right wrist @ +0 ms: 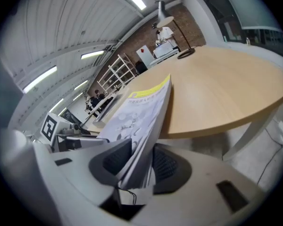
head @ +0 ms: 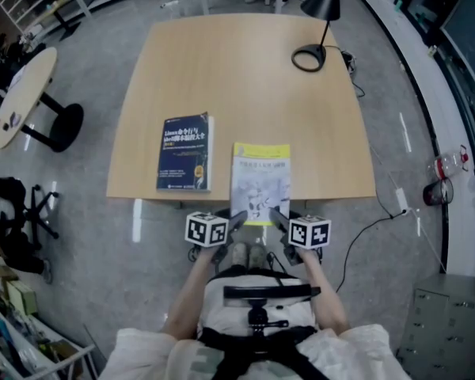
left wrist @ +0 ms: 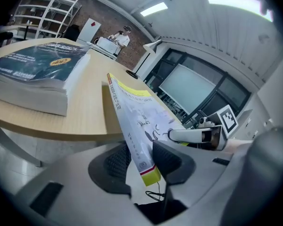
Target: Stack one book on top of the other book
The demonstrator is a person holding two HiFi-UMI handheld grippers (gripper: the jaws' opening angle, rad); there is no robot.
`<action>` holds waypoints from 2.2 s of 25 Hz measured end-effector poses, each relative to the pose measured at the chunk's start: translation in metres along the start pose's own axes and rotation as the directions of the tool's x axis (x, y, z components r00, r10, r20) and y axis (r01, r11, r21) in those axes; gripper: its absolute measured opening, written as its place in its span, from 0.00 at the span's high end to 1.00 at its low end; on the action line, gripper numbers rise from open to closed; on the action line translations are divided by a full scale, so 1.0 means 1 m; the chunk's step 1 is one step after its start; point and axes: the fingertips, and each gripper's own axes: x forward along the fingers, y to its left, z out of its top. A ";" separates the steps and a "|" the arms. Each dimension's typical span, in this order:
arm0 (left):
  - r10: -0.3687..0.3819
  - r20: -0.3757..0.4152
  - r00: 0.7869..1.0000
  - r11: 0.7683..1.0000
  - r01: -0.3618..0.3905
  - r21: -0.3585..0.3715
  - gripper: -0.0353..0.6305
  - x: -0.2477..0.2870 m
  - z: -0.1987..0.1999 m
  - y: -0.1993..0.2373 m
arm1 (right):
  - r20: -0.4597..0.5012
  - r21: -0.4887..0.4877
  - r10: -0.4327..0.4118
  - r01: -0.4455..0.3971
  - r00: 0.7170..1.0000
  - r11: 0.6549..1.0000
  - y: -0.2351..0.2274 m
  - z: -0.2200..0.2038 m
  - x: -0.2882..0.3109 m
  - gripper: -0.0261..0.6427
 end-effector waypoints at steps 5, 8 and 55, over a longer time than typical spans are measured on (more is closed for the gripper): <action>-0.007 0.048 0.999 1.000 0.007 0.009 0.73 -0.006 0.001 -0.010 | 0.039 -0.054 -0.004 0.006 0.999 0.999 0.010 0.005 -0.009 0.77; -0.016 0.080 0.997 0.999 0.014 0.032 0.73 -0.015 0.008 -0.019 | 0.067 -0.080 0.012 -0.007 0.998 0.997 0.020 0.012 -0.018 0.77; 0.071 0.124 0.990 0.980 -0.092 0.175 0.73 -0.197 0.112 0.161 | 0.130 -0.288 -0.022 0.059 0.991 0.956 0.231 0.091 0.148 0.77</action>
